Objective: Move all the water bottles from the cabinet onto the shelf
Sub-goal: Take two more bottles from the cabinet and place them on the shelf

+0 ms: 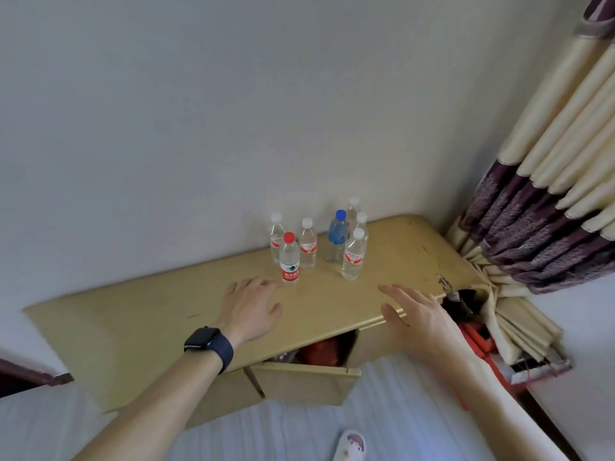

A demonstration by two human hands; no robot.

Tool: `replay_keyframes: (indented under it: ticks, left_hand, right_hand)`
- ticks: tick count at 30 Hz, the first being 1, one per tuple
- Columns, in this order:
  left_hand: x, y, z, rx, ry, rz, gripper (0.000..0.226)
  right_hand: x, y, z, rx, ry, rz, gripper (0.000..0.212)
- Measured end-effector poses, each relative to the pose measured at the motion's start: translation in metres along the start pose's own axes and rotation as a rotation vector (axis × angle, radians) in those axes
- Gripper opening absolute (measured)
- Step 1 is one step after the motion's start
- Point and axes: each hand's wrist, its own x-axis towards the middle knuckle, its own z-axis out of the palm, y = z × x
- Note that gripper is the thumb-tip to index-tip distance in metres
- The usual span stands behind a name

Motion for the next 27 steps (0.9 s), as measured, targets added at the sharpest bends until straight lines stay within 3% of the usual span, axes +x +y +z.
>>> replay_keyframes:
  ticks: [8, 13, 21, 27]
  left_hand:
    - [0.122, 0.003, -0.008, -0.032, 0.028, 0.028, 0.049]
    - [0.228, 0.018, -0.019, 0.112, -0.042, 0.029, 0.053]
    - [0.334, 0.022, 0.021, 0.230, -0.329, 0.004, 0.045]
    - [0.337, 0.021, 0.038, 0.182, -0.362, 0.095, 0.020]
  right_hand:
    - [0.133, 0.016, 0.042, -0.022, -0.212, 0.109, 0.056]
    - [0.247, 0.021, 0.045, 0.040, -0.126, 0.243, 0.072]
    - [0.312, 0.027, 0.090, 0.074, -0.166, 0.296, 0.046]
    - [0.305, 0.027, 0.105, -0.024, -0.106, 0.334, 0.047]
